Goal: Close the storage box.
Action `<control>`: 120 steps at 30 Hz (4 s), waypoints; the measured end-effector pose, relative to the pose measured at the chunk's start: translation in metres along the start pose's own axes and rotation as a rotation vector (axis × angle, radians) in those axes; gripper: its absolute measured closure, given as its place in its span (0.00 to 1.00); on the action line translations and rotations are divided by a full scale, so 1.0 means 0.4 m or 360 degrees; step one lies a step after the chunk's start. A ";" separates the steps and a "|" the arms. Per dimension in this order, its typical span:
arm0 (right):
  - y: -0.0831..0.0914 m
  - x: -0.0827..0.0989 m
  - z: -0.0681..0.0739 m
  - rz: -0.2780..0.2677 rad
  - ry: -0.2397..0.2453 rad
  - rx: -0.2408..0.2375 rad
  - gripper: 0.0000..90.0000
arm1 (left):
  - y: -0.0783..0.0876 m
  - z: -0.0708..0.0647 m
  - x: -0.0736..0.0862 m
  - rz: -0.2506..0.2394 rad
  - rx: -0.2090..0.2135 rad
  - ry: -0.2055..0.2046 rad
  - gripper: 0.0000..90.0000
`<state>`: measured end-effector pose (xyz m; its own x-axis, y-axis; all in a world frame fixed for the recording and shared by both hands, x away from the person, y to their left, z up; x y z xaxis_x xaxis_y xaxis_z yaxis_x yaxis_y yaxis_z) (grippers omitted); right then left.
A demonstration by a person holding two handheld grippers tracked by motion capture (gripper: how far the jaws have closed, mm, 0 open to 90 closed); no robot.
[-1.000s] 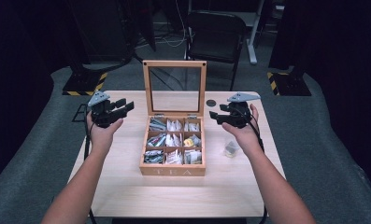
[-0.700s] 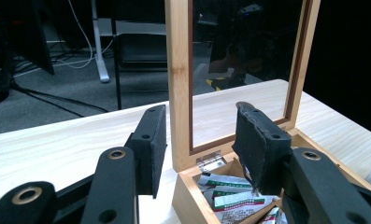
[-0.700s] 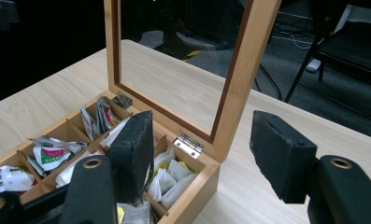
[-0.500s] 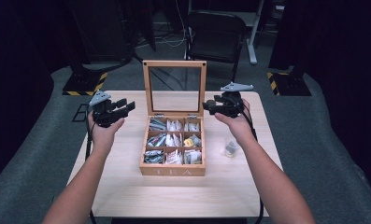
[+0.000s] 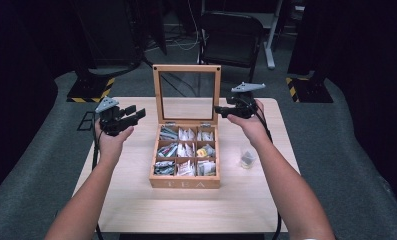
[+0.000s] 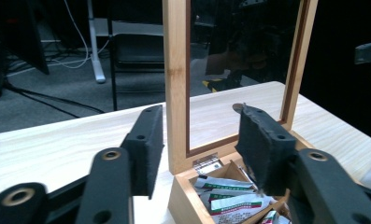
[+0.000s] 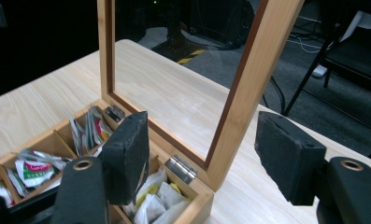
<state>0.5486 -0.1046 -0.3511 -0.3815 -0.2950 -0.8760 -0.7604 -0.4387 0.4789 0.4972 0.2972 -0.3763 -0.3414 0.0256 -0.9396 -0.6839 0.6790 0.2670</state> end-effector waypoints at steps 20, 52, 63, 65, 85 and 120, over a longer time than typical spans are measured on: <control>-0.068 -0.031 -0.007 -0.0053 0.0011 0.0022 0.41 | -0.023 -0.003 -0.013 0.0035 0.0077 0.0010 0.44; -0.172 -0.022 -0.035 0.0051 -0.0009 0.0031 0.43 | -0.031 -0.005 -0.019 0.0049 0.0135 -0.0023 0.38; -0.181 -0.040 -0.032 0.0056 -0.0008 0.0034 0.42 | -0.030 -0.005 -0.017 0.0059 0.0172 0.0007 0.35; -0.182 -0.044 -0.034 0.0045 0.0002 0.0034 0.42 | -0.032 -0.008 -0.016 0.0060 0.0173 0.0007 0.34; -0.144 -0.050 -0.037 0.0084 -0.0045 -0.0004 0.57 | -0.028 -0.001 -0.015 0.0086 0.0132 -0.0020 0.40; 0.017 -0.018 0.016 -0.0106 -0.0021 -0.0164 0.65 | -0.036 -0.033 -0.045 0.0082 0.0180 -0.0068 0.51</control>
<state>0.5430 -0.1000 -0.3420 -0.3395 -0.2511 -0.9065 -0.7266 -0.5420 0.4223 0.5046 0.2773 -0.3602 -0.3444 0.0922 -0.9343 -0.5881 0.7545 0.2913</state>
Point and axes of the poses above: each handheld gripper's, and its own axes: y roughly backward along the jaws, x roughly out of its underside, z roughly to its left, the point moved 1 cm from there along -y, roughly forward along the jaws, and after that the axes turned 11 degrees about x, right-handed, at the moved point
